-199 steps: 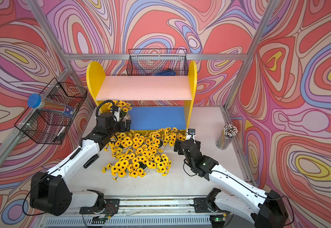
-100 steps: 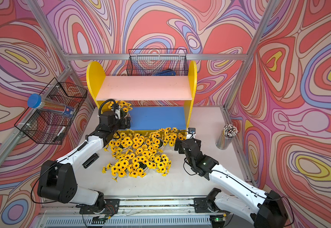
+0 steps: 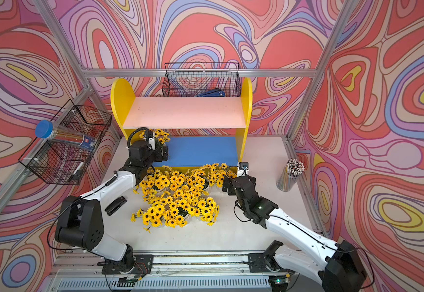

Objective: Take the sunflower pots off the shelves
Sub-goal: Pick up the sunflower pot from the shelf.

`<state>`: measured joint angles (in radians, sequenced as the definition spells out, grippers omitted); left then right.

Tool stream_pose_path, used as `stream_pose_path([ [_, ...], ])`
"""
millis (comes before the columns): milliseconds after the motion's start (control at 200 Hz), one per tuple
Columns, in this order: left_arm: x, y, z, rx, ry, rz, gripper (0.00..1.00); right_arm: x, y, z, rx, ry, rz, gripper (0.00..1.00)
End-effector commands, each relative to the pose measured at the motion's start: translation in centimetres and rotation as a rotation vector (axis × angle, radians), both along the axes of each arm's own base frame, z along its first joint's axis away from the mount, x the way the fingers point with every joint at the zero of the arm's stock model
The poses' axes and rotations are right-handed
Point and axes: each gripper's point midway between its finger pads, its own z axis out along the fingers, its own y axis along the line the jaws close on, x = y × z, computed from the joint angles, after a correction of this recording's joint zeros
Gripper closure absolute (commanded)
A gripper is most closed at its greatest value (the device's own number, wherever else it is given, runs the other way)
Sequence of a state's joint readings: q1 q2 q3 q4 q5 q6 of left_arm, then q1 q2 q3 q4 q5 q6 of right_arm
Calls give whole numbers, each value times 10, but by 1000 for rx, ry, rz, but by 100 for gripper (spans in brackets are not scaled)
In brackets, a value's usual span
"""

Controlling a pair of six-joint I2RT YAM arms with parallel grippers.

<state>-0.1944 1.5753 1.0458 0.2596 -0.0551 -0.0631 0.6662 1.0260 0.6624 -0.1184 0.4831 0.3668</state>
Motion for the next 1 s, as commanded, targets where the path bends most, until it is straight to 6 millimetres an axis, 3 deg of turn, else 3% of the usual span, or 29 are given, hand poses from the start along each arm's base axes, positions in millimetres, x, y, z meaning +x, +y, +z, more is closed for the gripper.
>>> stream_pose_path([
  [0,10,0,8,-10,-56,-2,2,2,0,5,-2,-16,11,2],
  [95,11,1,8,-13,-83,6,4,2,1,4,-4,-14,20,2],
  [330,13,-3,1,-23,-93,-16,24,-1,-1,7,-9,-22,23,2],
  [556,7,-5,5,-29,-100,-34,56,0,-2,13,-12,-36,19,2],
  [826,-1,-6,-7,2,-52,-53,58,0,-2,14,-10,-44,21,2],
  [996,-7,-5,1,0,-48,-53,60,-1,-2,15,-8,-50,23,2],
])
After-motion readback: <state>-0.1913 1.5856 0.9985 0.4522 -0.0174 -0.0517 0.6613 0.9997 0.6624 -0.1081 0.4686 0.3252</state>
